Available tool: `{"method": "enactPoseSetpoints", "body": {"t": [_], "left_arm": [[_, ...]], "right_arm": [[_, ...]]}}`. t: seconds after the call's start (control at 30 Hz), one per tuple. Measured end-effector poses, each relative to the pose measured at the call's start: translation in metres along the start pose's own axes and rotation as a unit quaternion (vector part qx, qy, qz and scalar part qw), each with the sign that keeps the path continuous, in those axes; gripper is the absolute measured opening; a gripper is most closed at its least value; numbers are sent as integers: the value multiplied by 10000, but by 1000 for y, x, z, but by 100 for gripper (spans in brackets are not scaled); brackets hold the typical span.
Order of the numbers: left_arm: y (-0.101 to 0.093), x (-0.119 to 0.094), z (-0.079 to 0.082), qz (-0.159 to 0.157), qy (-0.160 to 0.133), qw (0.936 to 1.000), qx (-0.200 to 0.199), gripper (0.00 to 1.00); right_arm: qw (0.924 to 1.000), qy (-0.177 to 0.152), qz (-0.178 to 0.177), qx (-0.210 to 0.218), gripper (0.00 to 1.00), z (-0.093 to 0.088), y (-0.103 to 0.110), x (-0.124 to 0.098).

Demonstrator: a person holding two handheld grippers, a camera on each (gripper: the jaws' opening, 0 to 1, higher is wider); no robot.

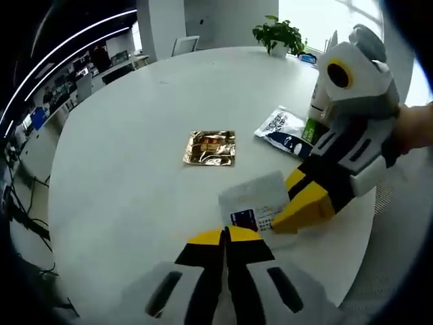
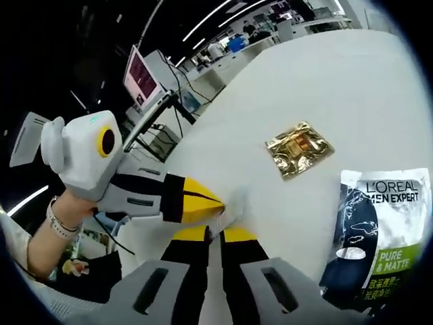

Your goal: Arrange the skincare products in the storage area until every visible bottle or jar stands upright without overlapping.

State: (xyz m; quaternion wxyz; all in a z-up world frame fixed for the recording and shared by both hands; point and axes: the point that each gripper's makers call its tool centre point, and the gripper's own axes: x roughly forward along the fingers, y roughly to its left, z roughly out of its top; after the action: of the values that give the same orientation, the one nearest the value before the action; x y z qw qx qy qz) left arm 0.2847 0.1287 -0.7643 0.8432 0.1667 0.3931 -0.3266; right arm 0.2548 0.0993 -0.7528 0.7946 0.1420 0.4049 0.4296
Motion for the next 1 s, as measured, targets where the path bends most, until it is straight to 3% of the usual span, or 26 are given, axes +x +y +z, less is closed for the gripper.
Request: {"method": "enactPoseSetpoints", "body": {"t": [0.2,0.63,0.73,0.8,1.0], "left_arm": [[0,1,1,-2,-108,9999,65,0],[-3,-9,10,-110,-337,9994,-2,1],[-10,-16,16,-220,-447,9988,20,4],[-20,-16,21,-520,-641,9964,-178,8],[-26,-28,33,-683,-945,9928,-259,17]], "right_arm": [[9994,-91,22,342,1,1,-3,-2],[9996,-270,14,64,1,8,-2,-15],[9997,-256,27,-13,1,8,-2,-18],[9997,-257,26,-14,1,7,-3,-20],[9992,-168,8,-367,1,4,-3,-29]]}}
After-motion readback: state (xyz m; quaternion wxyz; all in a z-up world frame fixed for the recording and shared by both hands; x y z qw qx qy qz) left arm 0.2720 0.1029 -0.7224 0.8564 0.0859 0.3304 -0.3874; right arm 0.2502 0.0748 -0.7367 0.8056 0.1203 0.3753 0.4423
